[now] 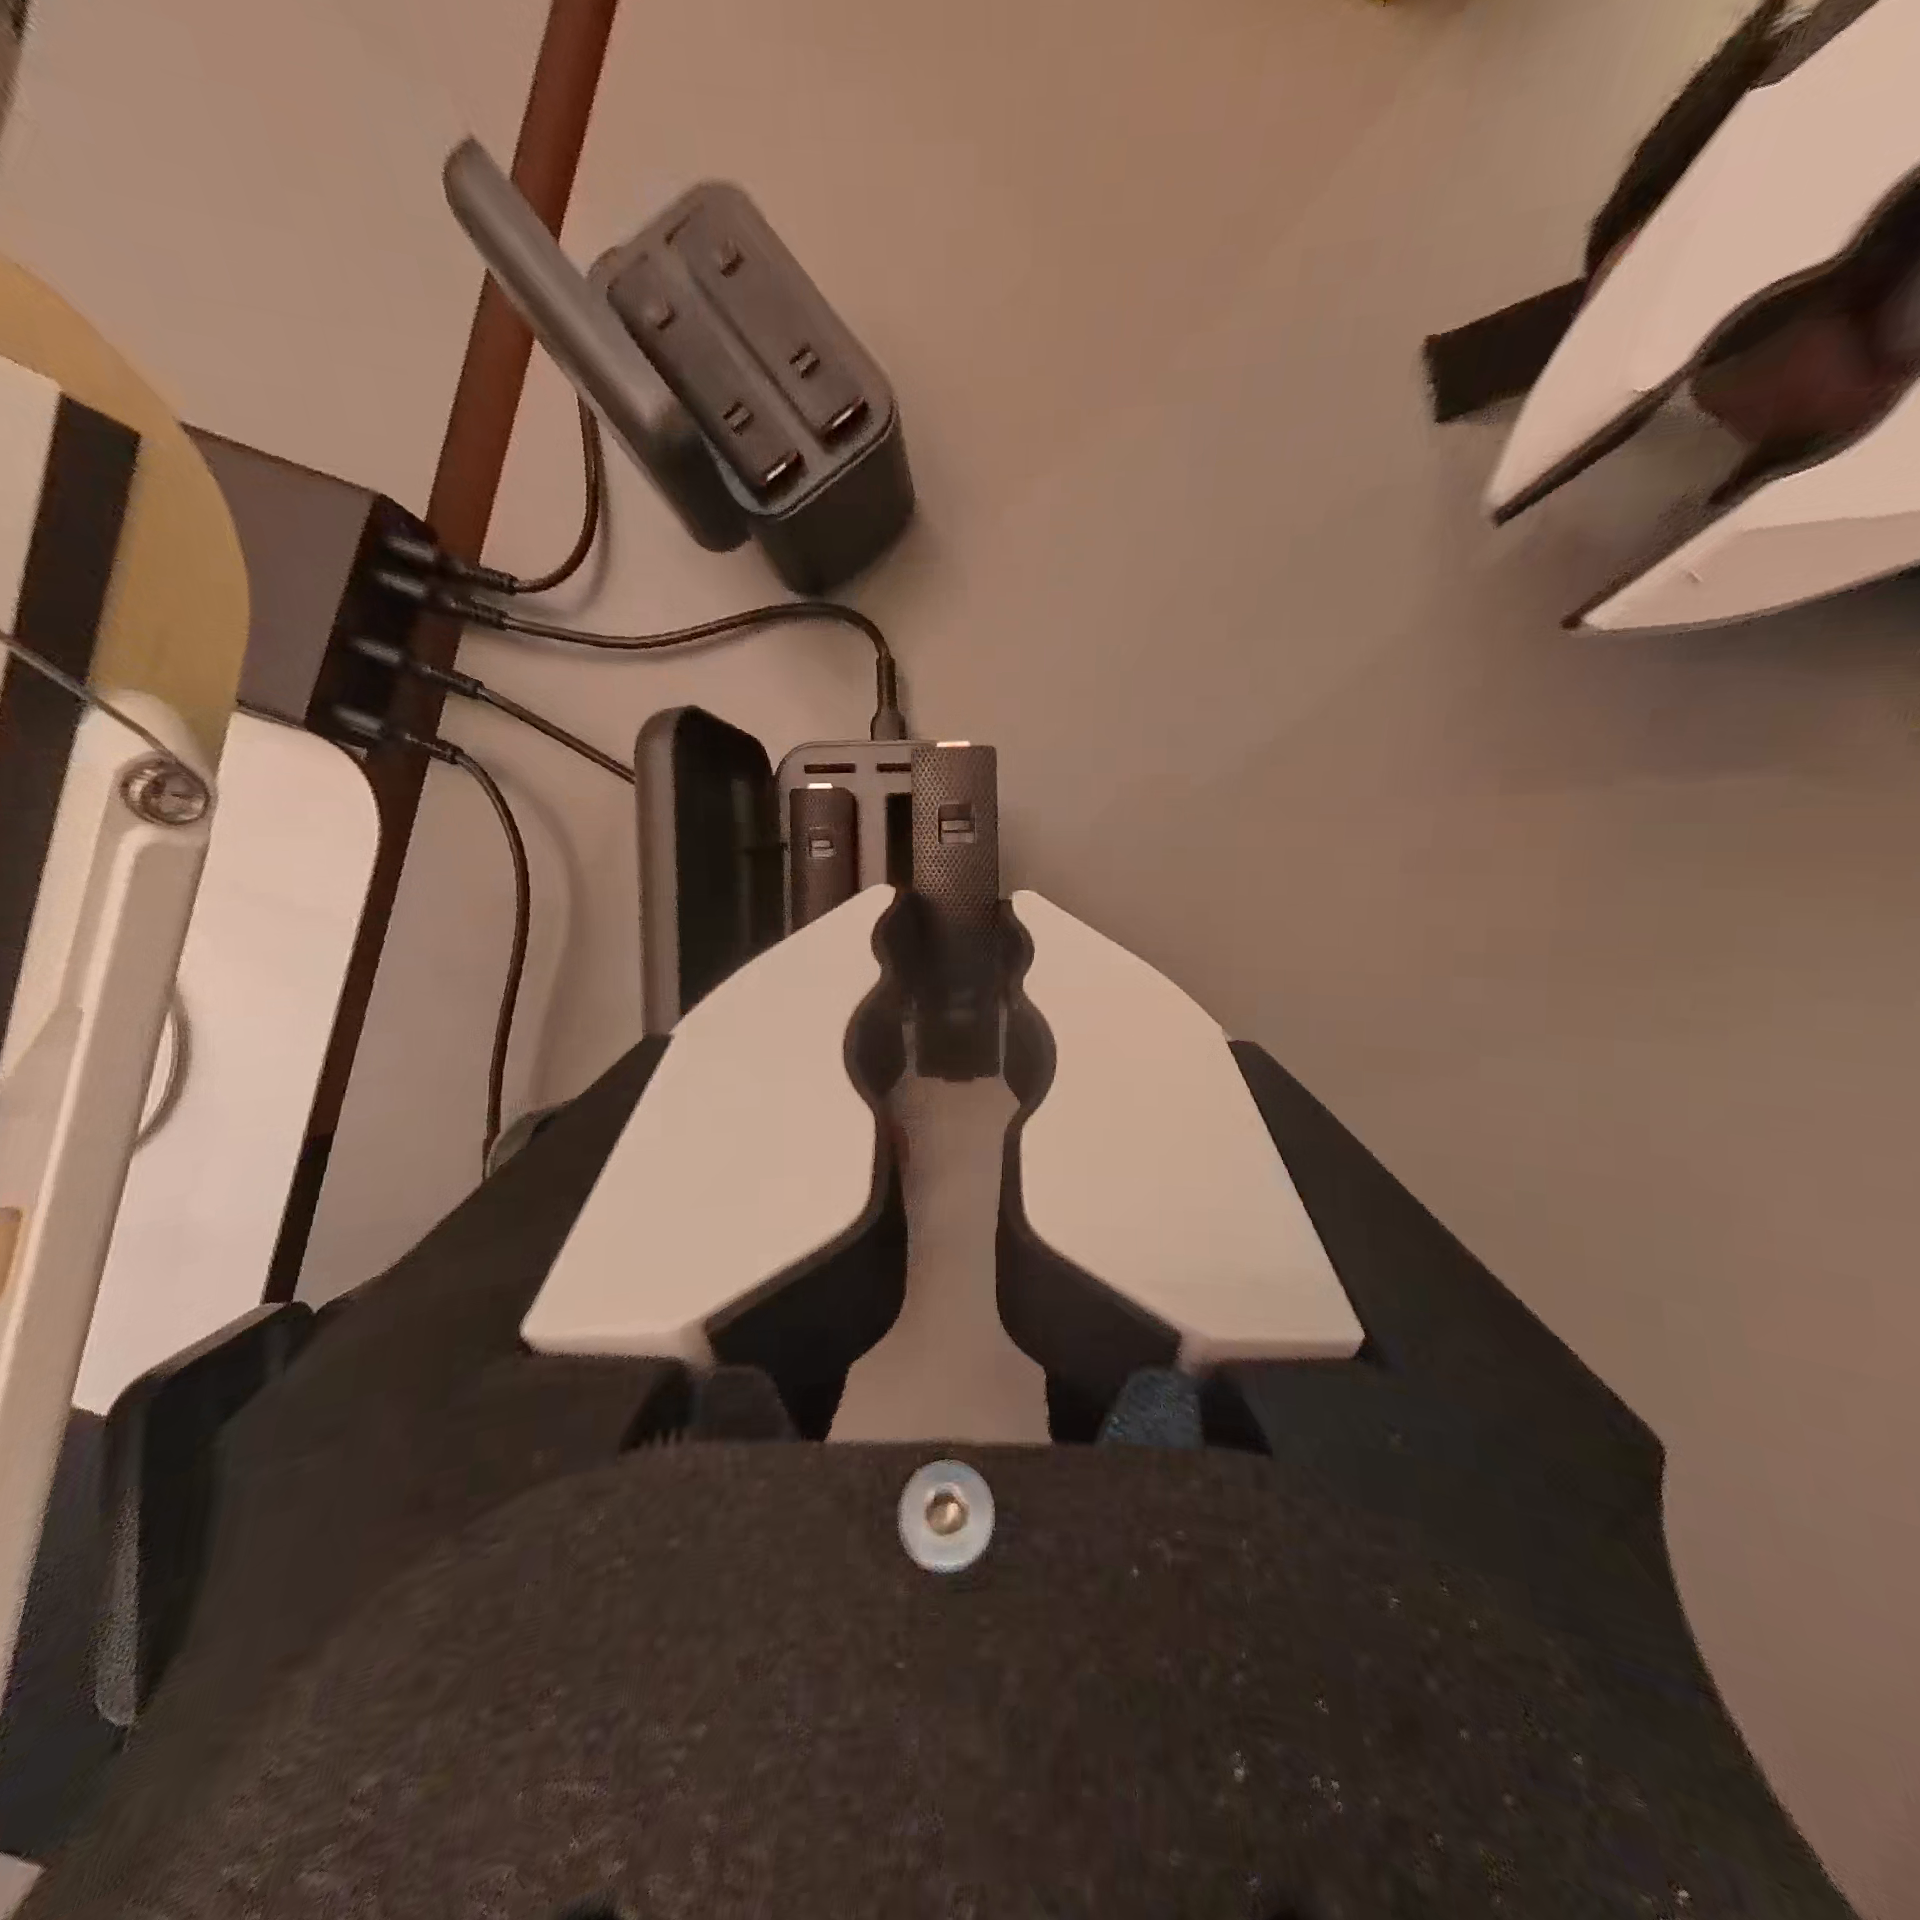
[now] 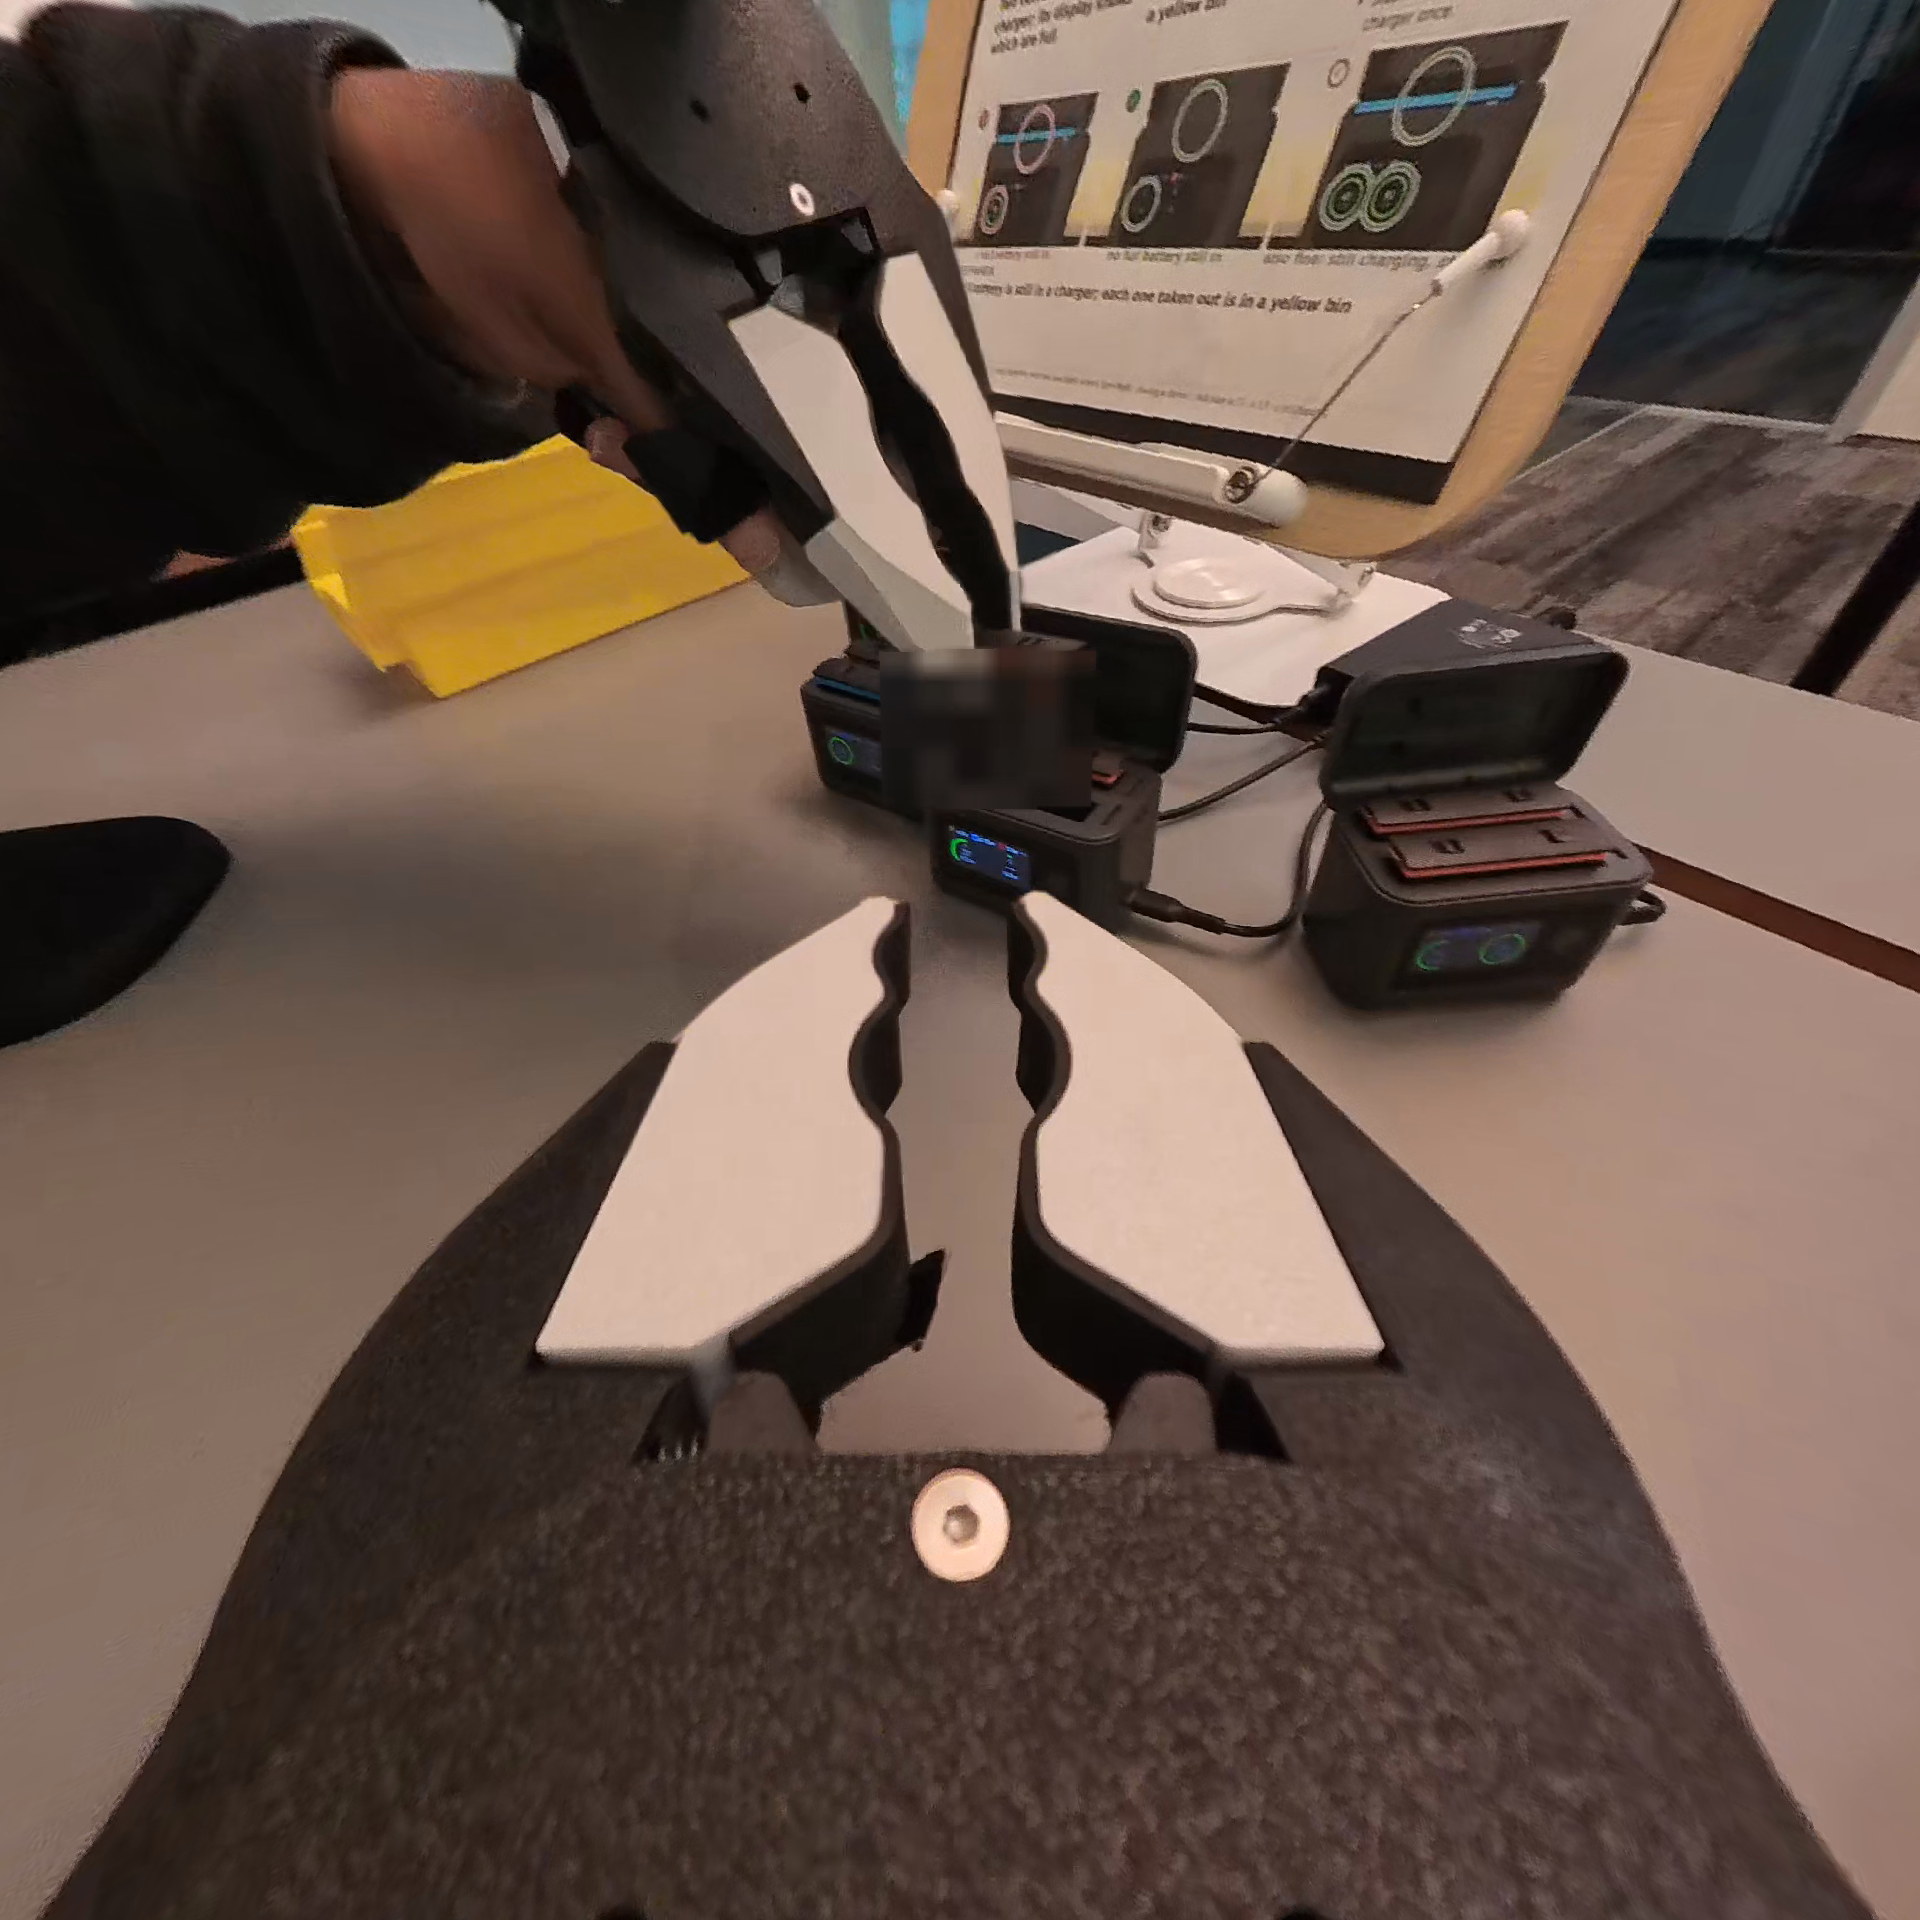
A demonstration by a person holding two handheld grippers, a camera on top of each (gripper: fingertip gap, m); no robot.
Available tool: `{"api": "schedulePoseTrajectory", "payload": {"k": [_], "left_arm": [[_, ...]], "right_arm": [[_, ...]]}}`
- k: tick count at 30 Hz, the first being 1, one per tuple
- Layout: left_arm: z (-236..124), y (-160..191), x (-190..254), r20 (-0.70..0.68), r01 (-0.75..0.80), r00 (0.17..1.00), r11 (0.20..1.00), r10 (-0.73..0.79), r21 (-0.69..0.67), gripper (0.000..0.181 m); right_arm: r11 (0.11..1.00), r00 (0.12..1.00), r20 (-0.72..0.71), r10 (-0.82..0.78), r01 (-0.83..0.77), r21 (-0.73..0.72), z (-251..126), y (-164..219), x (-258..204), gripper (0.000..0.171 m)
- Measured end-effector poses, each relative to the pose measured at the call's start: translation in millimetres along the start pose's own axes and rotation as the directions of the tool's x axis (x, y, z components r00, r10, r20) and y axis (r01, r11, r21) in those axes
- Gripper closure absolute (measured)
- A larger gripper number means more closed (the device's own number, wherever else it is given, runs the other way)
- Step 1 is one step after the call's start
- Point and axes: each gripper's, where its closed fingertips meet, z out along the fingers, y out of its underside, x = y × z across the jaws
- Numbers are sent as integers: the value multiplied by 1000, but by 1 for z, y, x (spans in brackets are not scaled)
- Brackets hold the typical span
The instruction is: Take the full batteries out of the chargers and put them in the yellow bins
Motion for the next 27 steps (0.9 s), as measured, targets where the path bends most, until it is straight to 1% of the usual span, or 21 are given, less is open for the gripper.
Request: {"api": "schedulePoseTrajectory", "payload": {"k": [2,6,14,18,19,23,27], "left_arm": [[6,1,-4,5,16,1000,1000,-16,-25,167],[12,3,-11,33,19,999,998,-18,-52,167],[20,12,-14,43,38,998,997,-35,-73,166],[29,19,-14,50,36,998,995,-31,-96,166],[32,18,-14,51,38,998,996,-34,-82,166],[37,15,-14,47,53,998,997,-50,-57,166],[40,10,-12,32,78,996,997,-77,-4,166]], "right_arm": [[1000,999,-49,-6,5,-22,0,3,7,157],[997,990,-140,-25,15,-74,-1,11,19,171],[982,968,-247,-40,-8,-190,-2,25,19,171],[972,956,-290,-39,-31,-233,-14,33,5,171],[971,953,-299,-43,-31,-239,-18,35,1,171],[968,955,-294,-32,-44,-248,-31,46,-17,171],[972,962,-271,-35,-30,-232,-34,52,-25,171]]}}
